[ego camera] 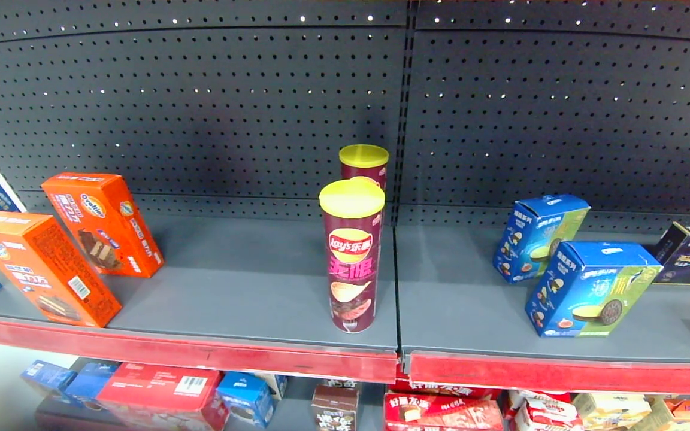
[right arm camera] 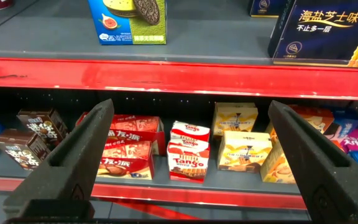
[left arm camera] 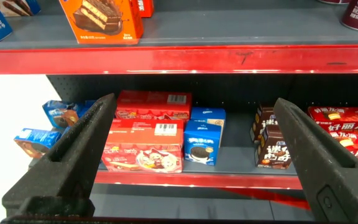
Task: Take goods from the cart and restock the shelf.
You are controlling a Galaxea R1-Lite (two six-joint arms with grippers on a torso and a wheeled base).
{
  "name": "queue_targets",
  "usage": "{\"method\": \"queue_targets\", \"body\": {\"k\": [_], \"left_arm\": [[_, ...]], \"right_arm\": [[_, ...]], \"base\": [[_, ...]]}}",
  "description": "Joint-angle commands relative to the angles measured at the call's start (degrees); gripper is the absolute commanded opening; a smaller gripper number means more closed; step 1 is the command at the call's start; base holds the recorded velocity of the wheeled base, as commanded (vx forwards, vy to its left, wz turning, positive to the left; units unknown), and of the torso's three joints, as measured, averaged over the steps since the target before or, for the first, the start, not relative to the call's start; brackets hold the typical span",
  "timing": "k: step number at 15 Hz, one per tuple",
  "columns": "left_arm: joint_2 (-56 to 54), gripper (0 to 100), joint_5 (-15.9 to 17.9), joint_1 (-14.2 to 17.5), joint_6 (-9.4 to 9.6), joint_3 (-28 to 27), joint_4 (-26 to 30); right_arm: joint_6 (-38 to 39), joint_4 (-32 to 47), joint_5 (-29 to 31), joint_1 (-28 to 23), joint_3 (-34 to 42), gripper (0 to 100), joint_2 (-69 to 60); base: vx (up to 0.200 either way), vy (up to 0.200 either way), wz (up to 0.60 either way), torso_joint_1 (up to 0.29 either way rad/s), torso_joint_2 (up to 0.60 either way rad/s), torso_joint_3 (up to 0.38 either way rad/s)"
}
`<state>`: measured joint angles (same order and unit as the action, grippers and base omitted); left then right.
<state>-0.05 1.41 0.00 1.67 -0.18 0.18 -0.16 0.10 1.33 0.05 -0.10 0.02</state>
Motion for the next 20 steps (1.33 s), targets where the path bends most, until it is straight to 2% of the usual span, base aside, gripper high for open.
{"method": "queue_targets", "body": {"k": [1, 20], "left_arm": [[0.05, 100, 0.08, 0.0, 0.0, 0.01, -0.01], [0.05, 100, -0.01, 0.0, 0.0, 0.01, -0.01]], "right_arm": [[-0.02, -0.01, -0.01, 0.04, 0.01, 100, -0.02], [-0.02, -0.01, -0.01, 0.04, 0.01, 100, -0.02]], "base": [[0.0, 0.0, 0.0, 0.0, 0.0, 0.0], [0.0, 0.0, 0.0, 0.0, 0.0, 0.0]]}}
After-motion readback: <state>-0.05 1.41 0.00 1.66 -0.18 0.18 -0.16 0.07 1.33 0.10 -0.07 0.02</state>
